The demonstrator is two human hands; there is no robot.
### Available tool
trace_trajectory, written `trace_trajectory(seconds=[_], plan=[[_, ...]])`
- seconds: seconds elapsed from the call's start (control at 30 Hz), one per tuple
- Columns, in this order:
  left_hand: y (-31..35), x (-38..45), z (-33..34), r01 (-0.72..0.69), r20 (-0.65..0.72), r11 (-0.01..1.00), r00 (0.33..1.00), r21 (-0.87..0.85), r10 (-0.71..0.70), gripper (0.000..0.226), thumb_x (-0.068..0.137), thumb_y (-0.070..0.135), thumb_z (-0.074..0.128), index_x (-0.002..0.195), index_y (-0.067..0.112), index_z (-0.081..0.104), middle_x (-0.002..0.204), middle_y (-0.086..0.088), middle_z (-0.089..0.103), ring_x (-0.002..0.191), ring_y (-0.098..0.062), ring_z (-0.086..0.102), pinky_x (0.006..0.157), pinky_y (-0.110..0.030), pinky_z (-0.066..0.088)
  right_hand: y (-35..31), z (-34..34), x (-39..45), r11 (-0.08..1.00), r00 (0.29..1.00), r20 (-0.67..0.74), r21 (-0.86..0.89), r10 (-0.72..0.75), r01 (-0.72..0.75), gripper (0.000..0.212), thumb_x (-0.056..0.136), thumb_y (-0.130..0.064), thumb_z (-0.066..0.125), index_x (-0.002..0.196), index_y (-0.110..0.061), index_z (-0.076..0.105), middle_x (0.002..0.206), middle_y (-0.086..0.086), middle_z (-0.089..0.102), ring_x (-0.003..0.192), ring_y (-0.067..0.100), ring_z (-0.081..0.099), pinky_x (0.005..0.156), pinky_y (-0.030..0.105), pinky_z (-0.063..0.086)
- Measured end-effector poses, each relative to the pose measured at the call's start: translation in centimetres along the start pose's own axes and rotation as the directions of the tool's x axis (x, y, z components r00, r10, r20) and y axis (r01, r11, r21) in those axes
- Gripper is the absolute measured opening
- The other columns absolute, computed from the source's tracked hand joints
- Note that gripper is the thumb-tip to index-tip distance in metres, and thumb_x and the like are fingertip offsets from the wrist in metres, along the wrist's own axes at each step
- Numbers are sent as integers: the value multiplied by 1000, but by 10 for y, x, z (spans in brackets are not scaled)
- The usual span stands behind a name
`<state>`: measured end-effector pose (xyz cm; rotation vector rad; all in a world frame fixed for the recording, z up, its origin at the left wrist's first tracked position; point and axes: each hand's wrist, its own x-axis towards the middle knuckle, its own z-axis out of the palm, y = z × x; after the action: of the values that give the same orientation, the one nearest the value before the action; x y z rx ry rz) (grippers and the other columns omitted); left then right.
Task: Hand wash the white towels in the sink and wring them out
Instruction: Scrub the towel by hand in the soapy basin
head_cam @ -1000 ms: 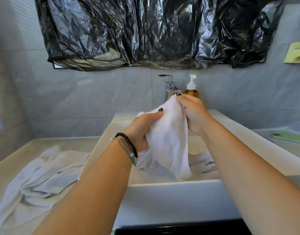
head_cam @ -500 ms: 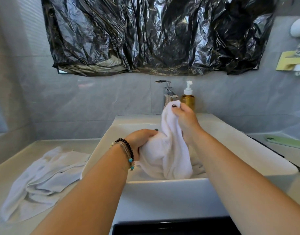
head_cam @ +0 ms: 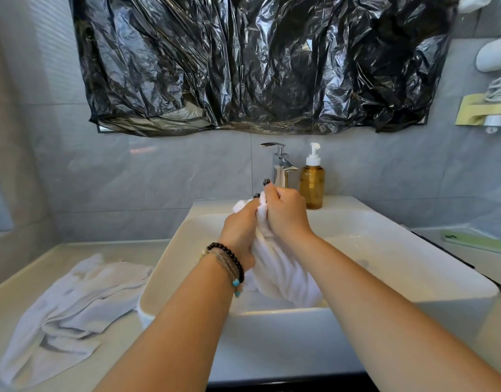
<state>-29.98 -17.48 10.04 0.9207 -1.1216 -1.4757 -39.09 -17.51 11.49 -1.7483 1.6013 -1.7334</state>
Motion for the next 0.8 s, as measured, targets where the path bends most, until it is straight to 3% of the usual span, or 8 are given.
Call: trace_trajectory(seconds=[0.13,0.27,0.37,0.43,0.57,0.63,0.7,0.8], plan=[[2,0,4,-4,-75,999,997,-52,0,24,85,32,67,96,11,69,93,-13,74,87,-29,72,81,-38,55,3,2,14,982,980,-68,30,187,-185,51,99,-20,45,49,-12,38,52,4,37,59,22,37,54,32,26],[2,2,-1,-28,-28,999,999,-43,27,34,88,28,68,116,8,67,110,-18,73,95,-28,72,90,-43,56,23,-18,27,911,901,-146,113,409,-396,39,100,-22,44,67,-5,56,68,8,51,76,28,48,67,29,34],[9,9,-3,-62,-9,997,998,-53,62,31,93,18,62,118,0,62,109,-20,71,88,-27,69,83,-39,56,16,-24,24,936,924,-168,144,344,-323,44,98,-18,45,55,-12,39,57,4,39,69,25,38,62,31,27],[12,16,-2,-87,0,995,996,-51,87,13,94,16,59,100,4,62,94,-17,68,80,-25,67,74,-33,54,-2,-12,10,968,969,-131,168,209,-187,46,95,-16,48,53,-16,33,53,0,32,61,21,30,59,32,25],[10,26,-8,-95,-46,995,995,-31,93,26,85,36,66,72,16,57,67,-5,62,61,-18,62,57,-25,49,-21,15,-18,996,996,-13,-19,-84,83,46,98,-27,48,54,-18,41,56,3,48,58,20,44,56,35,35],[6,24,-6,-64,-30,997,998,-33,63,38,81,45,65,91,9,70,87,-14,74,83,-28,73,77,-40,60,-13,11,8,998,999,-10,-46,40,-40,47,98,-23,44,52,-16,41,62,8,52,68,28,47,61,35,36],[1,21,-1,-57,-10,995,998,-76,57,56,74,49,64,109,6,70,103,-19,74,98,-34,72,94,-51,54,-9,1,31,978,980,-29,-62,197,-198,46,98,-19,42,52,-15,40,68,11,52,73,28,47,64,31,33],[3,28,-5,-67,-46,993,997,-96,63,30,80,37,60,89,8,64,80,-12,69,78,-28,68,76,-42,59,-13,8,12,987,996,-19,-139,82,-84,45,97,-18,41,52,-17,37,63,8,49,69,30,47,61,31,32]])
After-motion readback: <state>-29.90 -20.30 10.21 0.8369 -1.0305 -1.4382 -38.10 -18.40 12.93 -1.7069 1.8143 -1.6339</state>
